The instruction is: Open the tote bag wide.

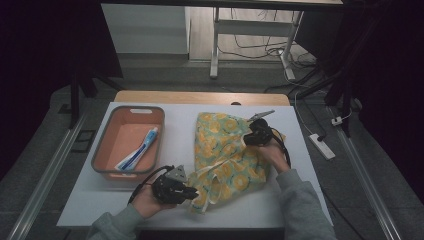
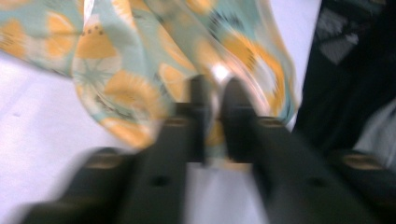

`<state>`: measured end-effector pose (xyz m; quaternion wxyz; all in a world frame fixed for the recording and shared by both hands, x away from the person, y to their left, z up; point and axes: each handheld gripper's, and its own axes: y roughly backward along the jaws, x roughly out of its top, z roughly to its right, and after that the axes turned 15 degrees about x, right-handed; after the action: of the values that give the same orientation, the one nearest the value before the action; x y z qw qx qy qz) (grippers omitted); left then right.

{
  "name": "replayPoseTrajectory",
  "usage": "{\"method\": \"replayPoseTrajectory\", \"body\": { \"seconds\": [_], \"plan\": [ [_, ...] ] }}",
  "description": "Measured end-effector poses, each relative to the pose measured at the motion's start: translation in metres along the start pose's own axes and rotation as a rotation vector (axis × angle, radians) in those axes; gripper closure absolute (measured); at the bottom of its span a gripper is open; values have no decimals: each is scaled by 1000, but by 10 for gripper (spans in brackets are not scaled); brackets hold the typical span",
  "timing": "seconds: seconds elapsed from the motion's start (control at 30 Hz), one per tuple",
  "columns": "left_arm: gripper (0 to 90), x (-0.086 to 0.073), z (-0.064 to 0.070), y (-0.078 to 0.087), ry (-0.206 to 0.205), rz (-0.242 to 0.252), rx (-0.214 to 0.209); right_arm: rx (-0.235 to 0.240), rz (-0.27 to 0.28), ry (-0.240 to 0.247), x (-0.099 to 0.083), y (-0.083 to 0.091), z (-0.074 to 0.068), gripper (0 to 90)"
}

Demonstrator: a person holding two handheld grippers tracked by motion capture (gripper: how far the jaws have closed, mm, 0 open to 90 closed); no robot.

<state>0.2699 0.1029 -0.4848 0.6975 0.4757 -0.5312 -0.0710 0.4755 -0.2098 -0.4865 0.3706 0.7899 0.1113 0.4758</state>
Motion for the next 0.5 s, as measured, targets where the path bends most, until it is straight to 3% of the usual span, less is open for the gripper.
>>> {"method": "replayPoseTrajectory", "body": {
  "seconds": [0.1,0.17,0.23,0.27,0.33,0.4,0.43,0.5],
  "plan": [
    [490,3,-2,11,38,60,4,84,70,63,4,29,-28,410],
    [420,5,-2,17,48,84,8,95,76,74,4,36,-35,376],
    [394,9,-2,25,56,112,32,119,100,130,0,59,-65,319],
    [394,11,-2,28,63,127,46,119,100,130,0,59,-65,319],
    [384,18,-1,29,85,142,69,108,107,161,-7,68,-80,318],
    [369,27,-2,23,95,133,100,138,110,184,-13,72,-95,326],
    [369,33,-3,19,93,126,114,158,70,209,-20,67,-110,327],
    [374,44,-8,6,87,106,136,167,40,228,-26,59,-124,326]
  ]
}}
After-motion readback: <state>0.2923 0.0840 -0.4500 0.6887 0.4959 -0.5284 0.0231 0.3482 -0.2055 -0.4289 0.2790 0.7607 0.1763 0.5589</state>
